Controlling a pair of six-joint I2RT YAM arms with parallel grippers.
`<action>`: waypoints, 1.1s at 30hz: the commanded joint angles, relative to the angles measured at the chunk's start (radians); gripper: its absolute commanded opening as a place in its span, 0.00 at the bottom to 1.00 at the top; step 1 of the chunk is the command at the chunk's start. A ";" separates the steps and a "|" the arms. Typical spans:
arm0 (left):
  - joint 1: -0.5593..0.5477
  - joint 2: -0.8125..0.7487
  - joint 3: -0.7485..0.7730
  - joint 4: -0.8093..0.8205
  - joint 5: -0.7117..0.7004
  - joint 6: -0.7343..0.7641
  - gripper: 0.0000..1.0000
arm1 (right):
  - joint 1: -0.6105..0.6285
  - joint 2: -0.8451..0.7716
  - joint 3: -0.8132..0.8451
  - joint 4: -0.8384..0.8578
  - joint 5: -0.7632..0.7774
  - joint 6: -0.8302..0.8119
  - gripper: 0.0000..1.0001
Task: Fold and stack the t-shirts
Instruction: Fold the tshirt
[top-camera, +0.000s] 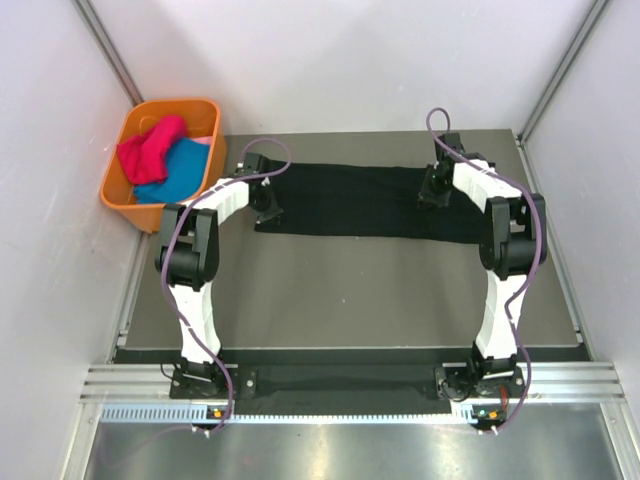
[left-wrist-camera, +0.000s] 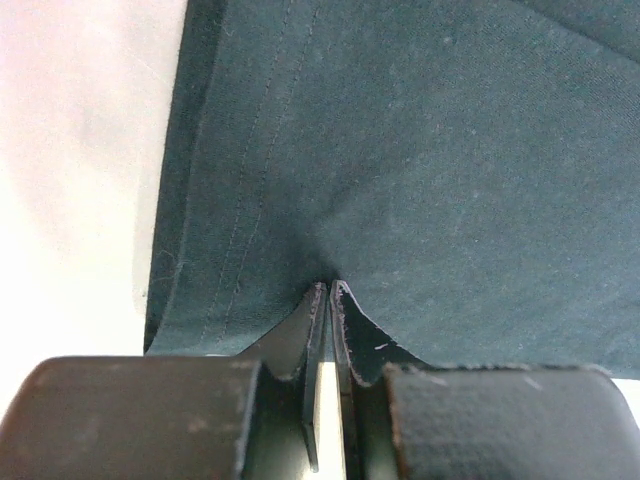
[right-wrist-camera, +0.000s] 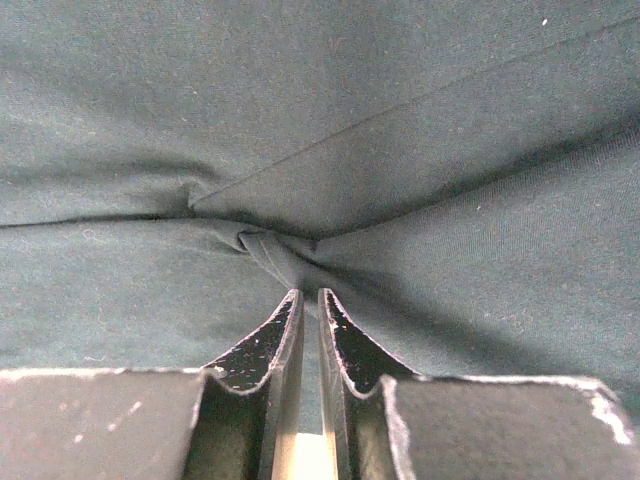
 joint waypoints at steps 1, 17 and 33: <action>0.004 0.019 0.017 -0.003 0.007 0.002 0.10 | 0.001 -0.011 0.006 0.042 -0.012 0.010 0.11; 0.002 -0.065 -0.042 -0.016 0.017 0.016 0.13 | -0.059 -0.020 0.026 0.019 -0.045 0.015 0.20; 0.004 -0.064 0.036 -0.010 0.161 0.024 0.43 | -0.451 -0.371 -0.354 0.025 -0.180 0.006 0.76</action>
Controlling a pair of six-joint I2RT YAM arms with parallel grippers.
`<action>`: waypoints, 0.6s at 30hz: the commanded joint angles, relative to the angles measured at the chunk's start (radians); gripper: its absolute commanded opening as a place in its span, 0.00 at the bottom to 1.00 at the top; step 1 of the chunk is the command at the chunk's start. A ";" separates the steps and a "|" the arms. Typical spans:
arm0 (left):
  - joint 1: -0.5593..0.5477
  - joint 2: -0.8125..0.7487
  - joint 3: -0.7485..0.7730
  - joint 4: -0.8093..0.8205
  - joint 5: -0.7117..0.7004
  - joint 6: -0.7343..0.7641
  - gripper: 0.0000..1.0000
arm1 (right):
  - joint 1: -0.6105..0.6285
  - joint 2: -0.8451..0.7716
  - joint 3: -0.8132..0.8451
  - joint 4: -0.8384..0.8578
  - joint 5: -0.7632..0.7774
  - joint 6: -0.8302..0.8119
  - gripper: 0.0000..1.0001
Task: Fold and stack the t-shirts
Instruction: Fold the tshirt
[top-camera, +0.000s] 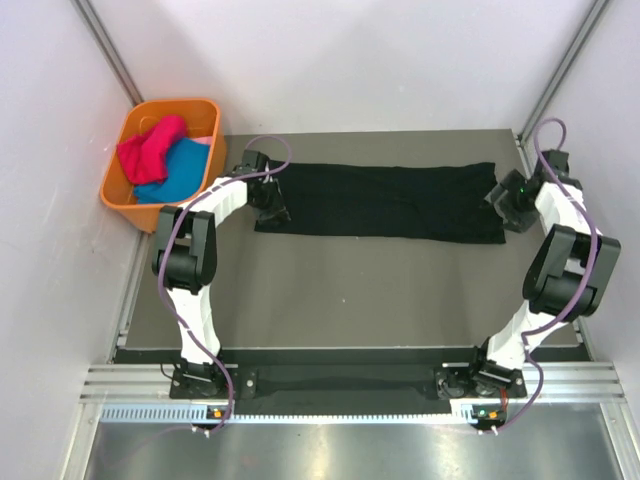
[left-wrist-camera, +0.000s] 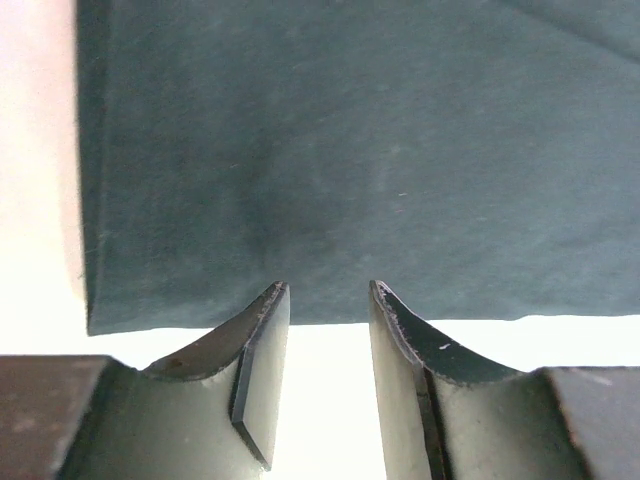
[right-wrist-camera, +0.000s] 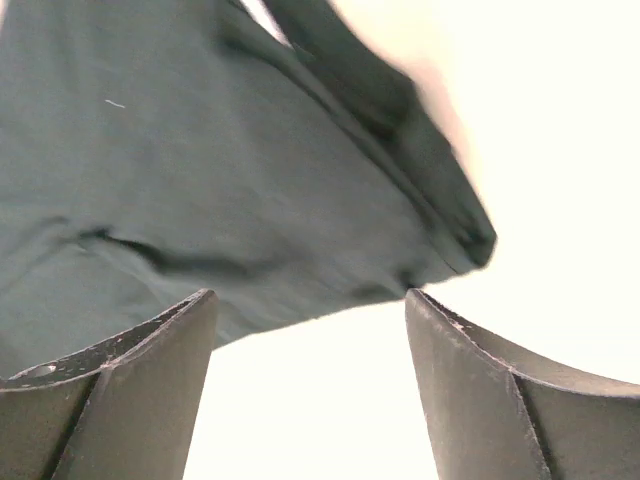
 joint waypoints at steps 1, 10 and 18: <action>0.003 -0.035 0.029 -0.001 0.055 0.014 0.43 | -0.055 -0.059 -0.103 0.024 -0.068 0.010 0.76; 0.003 -0.149 -0.164 0.037 0.090 0.010 0.45 | -0.147 -0.069 -0.281 0.160 -0.112 -0.034 0.72; 0.003 -0.238 -0.237 0.014 0.066 0.023 0.52 | -0.159 -0.021 -0.301 0.280 -0.139 -0.034 0.73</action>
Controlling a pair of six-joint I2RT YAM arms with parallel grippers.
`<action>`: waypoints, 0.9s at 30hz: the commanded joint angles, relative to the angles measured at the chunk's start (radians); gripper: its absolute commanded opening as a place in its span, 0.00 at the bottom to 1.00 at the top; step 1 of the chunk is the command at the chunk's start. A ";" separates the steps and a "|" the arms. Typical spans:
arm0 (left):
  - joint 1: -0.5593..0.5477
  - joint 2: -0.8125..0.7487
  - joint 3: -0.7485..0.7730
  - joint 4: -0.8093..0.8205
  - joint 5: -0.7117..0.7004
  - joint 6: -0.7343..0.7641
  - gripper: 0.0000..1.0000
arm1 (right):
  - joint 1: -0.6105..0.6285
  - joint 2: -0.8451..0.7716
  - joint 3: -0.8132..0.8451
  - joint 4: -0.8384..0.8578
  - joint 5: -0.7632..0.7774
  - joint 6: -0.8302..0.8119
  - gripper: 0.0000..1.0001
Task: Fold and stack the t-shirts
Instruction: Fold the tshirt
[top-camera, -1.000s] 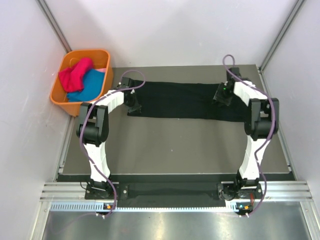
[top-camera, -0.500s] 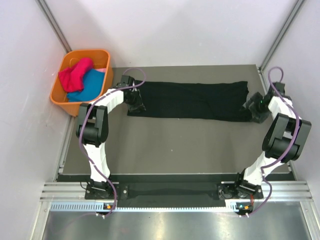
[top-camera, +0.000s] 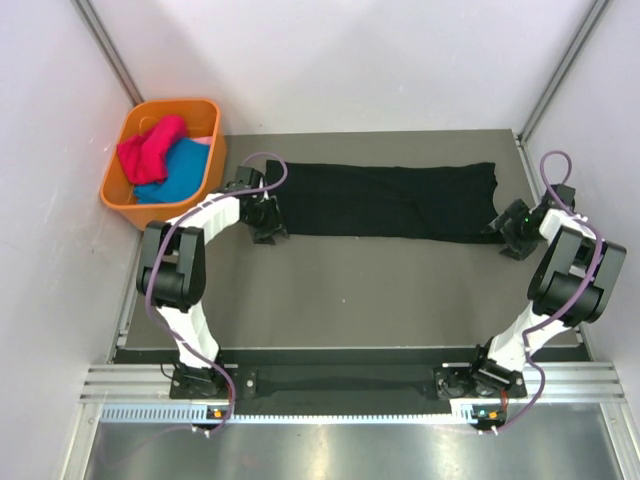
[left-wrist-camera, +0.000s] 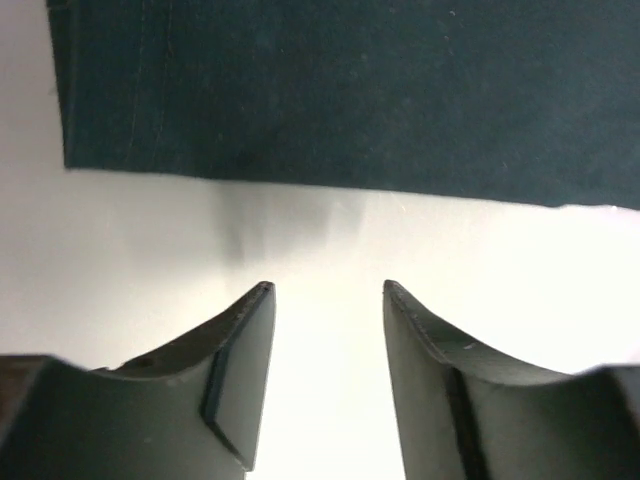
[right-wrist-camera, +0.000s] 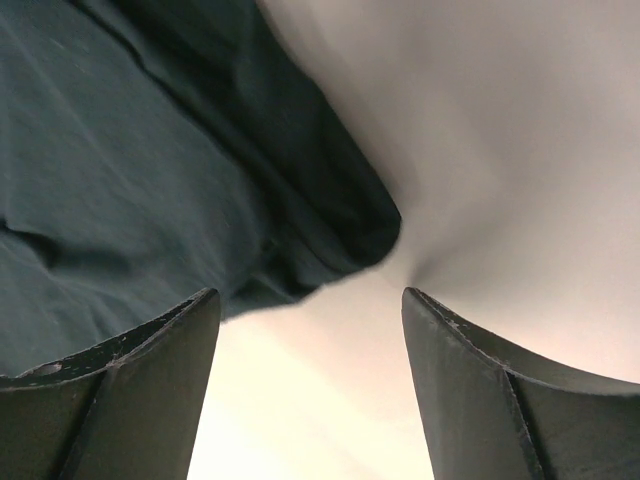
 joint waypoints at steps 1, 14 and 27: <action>0.004 -0.082 -0.017 -0.001 -0.017 0.023 0.53 | -0.013 0.018 -0.006 0.108 -0.024 -0.008 0.73; 0.077 -0.110 0.029 -0.087 -0.104 0.042 0.77 | -0.014 0.089 0.000 0.260 -0.015 0.098 0.51; 0.143 0.028 0.052 0.080 -0.083 -0.095 0.70 | 0.005 0.152 0.044 0.262 -0.047 0.115 0.15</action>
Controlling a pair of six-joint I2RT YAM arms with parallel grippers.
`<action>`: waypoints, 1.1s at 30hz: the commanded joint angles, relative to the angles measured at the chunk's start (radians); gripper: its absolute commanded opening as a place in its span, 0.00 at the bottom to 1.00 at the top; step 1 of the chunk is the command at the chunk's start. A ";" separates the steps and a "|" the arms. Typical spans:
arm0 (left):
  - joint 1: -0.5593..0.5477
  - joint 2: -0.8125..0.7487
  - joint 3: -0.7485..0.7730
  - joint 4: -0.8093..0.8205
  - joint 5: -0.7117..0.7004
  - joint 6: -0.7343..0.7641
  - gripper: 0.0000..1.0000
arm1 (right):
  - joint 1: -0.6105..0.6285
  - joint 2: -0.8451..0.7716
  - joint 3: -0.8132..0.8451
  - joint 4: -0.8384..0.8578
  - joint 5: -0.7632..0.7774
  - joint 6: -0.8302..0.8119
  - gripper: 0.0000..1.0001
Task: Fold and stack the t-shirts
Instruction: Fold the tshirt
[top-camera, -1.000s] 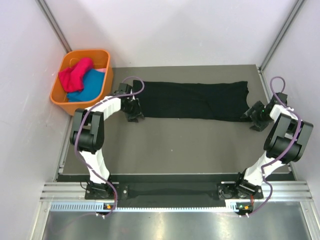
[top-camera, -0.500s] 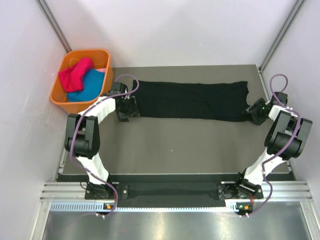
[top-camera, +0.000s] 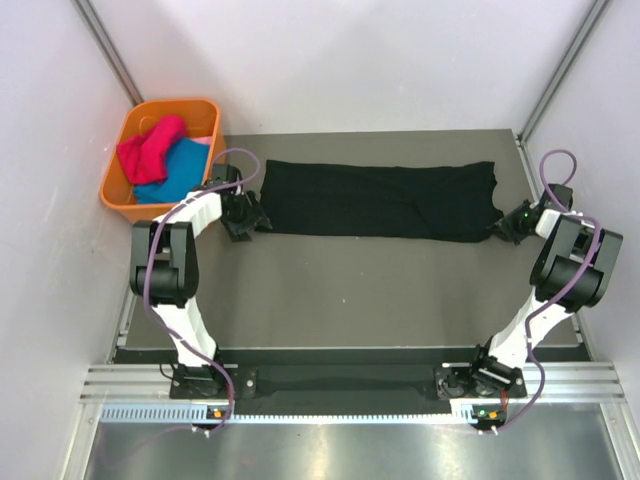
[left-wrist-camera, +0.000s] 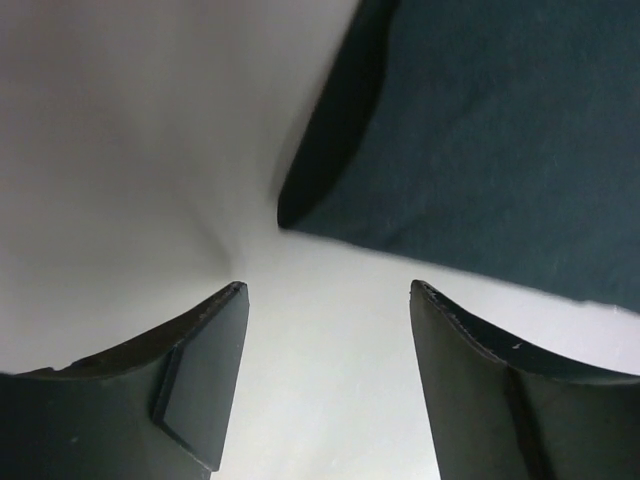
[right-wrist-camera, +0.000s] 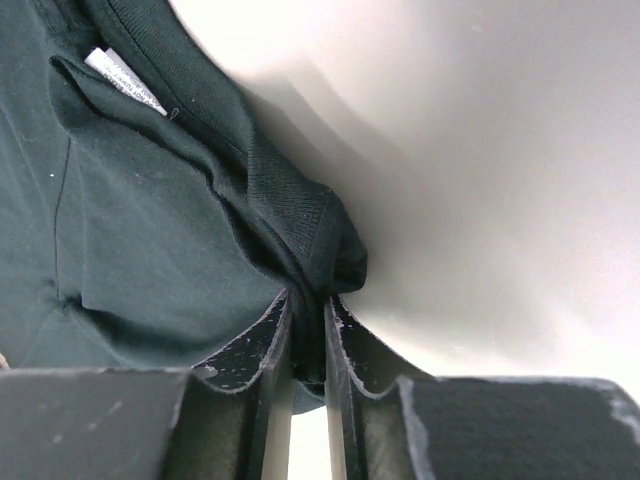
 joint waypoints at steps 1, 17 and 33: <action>0.001 0.044 0.054 0.079 -0.038 -0.050 0.70 | 0.006 0.027 0.034 0.005 0.016 -0.014 0.14; -0.012 0.118 0.080 0.037 -0.096 -0.012 0.00 | 0.036 0.059 0.081 0.037 0.035 0.000 0.04; -0.359 -0.373 -0.408 -0.028 -0.242 -0.193 0.00 | 0.145 0.252 0.386 0.095 0.084 0.037 0.03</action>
